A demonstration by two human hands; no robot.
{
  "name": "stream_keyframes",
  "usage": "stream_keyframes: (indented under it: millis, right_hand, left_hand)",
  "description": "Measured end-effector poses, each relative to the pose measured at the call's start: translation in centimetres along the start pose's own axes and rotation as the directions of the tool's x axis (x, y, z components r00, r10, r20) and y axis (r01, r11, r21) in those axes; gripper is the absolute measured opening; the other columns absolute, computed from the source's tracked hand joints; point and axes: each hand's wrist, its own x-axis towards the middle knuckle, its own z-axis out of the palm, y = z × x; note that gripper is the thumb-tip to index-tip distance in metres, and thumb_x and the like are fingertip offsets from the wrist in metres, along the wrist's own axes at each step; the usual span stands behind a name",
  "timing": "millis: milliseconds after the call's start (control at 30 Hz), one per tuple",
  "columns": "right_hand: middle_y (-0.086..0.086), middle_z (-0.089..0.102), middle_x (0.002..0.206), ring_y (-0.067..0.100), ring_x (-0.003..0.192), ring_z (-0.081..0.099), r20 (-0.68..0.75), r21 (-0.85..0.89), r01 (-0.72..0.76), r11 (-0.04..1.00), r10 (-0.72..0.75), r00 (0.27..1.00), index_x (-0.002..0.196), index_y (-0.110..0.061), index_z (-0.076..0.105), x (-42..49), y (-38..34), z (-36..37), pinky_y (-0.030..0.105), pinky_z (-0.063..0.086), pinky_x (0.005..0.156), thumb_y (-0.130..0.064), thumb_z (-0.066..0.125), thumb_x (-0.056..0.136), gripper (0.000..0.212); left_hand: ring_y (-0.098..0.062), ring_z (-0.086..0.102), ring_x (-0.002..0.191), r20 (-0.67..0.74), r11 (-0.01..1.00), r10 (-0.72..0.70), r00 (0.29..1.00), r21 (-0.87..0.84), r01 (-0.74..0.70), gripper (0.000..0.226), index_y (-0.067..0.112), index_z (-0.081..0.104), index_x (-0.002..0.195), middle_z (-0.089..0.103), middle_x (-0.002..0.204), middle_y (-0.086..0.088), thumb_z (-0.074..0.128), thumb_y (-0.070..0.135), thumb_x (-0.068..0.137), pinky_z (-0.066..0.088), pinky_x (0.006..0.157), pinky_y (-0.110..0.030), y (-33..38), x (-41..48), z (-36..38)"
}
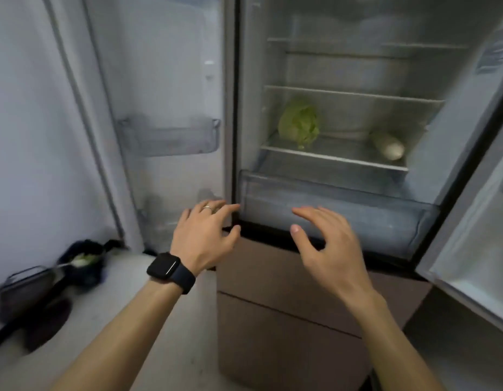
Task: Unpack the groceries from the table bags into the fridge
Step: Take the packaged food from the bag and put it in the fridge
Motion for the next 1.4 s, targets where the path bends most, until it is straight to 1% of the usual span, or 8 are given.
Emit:
stream_keyframes:
  millis: [133, 233, 300, 533, 700, 933, 1267, 1400]
  right_hand:
    - [-0.011, 0.065, 0.129, 0.013, 0.131, 0.047, 0.222, 0.107, 0.085, 0.991, -0.107, 0.969, 0.125, -0.026, 0.069, -5.2, -7.2, 7.0, 0.006, 0.018, 0.110, -0.040, 0.057, 0.093, 0.037]
    - [-0.011, 0.065, 0.130, 0.017, 0.133, 0.046, 0.383, 0.161, 0.149, 0.976, -0.201, 0.901, 0.127, -0.029, 0.067, -8.7, -13.4, 11.9, 0.023, 0.027, 0.114, -0.043, 0.053, 0.094, 0.039]
    - [-0.013, 0.060, 0.136, 0.015, 0.137, 0.040, 0.474, 0.213, 0.195, 0.957, -0.276, 0.836, 0.132, -0.034, 0.062, -11.1, -18.2, 14.8, 0.032, 0.030, 0.115, -0.045, 0.051, 0.097, 0.038]
    - [-0.015, 0.054, 0.143, 0.013, 0.142, 0.030, 0.603, 0.408, 0.329, 0.852, -0.521, 0.604, 0.139, -0.038, 0.055, -22.4, -38.1, 22.9, 0.033, 0.030, 0.118, -0.049, 0.047, 0.100, 0.042]
    - [-0.012, 0.053, 0.144, 0.014, 0.141, 0.031, 0.612, 0.504, 0.371, 0.780, -0.626, 0.483, 0.139, -0.035, 0.055, -32.4, -52.1, 27.1, 0.027, 0.025, 0.116, -0.047, 0.049, 0.100, 0.042]
    - [-0.011, 0.050, 0.147, 0.016, 0.144, 0.032, 0.639, 0.612, 0.389, 0.689, -0.720, 0.270, 0.141, -0.036, 0.053, -43.4, -66.7, 31.2, 0.034, 0.023, 0.119, -0.048, 0.048, 0.100, 0.043]
    - [-0.013, 0.049, 0.146, 0.014, 0.140, 0.032, 0.628, 0.691, 0.376, 0.617, -0.770, 0.112, 0.143, -0.035, 0.050, -50.5, -79.3, 36.2, 0.031, 0.028, 0.115, -0.046, 0.049, 0.100, 0.044]
    - [-0.012, 0.050, 0.146, 0.015, 0.140, 0.034, 0.613, 0.720, 0.343, 0.603, -0.784, 0.094, 0.143, -0.034, 0.051, -52.0, -83.7, 39.7, 0.030, 0.029, 0.114, -0.044, 0.052, 0.099, 0.045]
  left_hand:
    - [-0.020, 0.037, 0.140, 0.035, 0.971, -0.230, 0.973, 0.067, 0.227, 0.047, 0.041, 0.050, 0.139, 0.051, 0.145, 0.007, 0.049, 0.049, 0.093, 0.028, 0.115, -0.045, -7.4, -11.8, -2.1]
    - [-0.020, 0.033, 0.143, 0.036, 0.913, -0.395, 0.918, 0.129, 0.388, 0.048, 0.042, 0.047, 0.142, 0.048, 0.149, 0.007, 0.048, 0.050, 0.094, 0.026, 0.116, -0.048, -12.6, -20.5, -4.8]
    - [-0.021, 0.033, 0.143, 0.021, 0.855, -0.501, 0.865, 0.166, 0.491, 0.050, 0.041, 0.045, 0.143, 0.046, 0.150, 0.006, 0.044, 0.052, 0.094, 0.028, 0.115, -0.049, -16.1, -26.4, -7.2]
    - [-0.020, 0.032, 0.143, -0.092, 0.590, -0.784, 0.614, 0.197, 0.783, 0.049, 0.041, 0.045, 0.143, 0.045, 0.151, 0.005, 0.047, 0.050, 0.095, 0.030, 0.114, -0.050, -26.5, -48.5, -16.8]
    - [-0.019, 0.028, 0.145, -0.153, 0.436, -0.873, 0.463, 0.179, 0.882, 0.048, 0.041, 0.044, 0.143, 0.043, 0.152, 0.006, 0.048, 0.051, 0.096, 0.023, 0.117, -0.048, -33.2, -64.0, -23.4]
    - [-0.021, 0.027, 0.146, -0.133, 0.231, -0.958, 0.255, 0.172, 0.958, 0.049, 0.037, 0.042, 0.146, 0.041, 0.154, 0.004, 0.047, 0.047, 0.098, 0.025, 0.117, -0.048, -39.9, -81.5, -29.8]
    - [-0.022, 0.031, 0.143, -0.137, 0.107, -0.983, 0.120, 0.099, 0.989, 0.049, 0.036, 0.044, 0.144, 0.043, 0.150, 0.003, 0.051, 0.043, 0.097, 0.026, 0.117, -0.049, -46.8, -93.9, -34.0]
    - [-0.022, 0.033, 0.141, -0.164, 0.064, -0.983, 0.083, 0.115, 0.991, 0.048, 0.036, 0.044, 0.144, 0.044, 0.150, 0.004, 0.051, 0.041, 0.097, 0.028, 0.114, -0.045, -50.6, -97.0, -35.1]
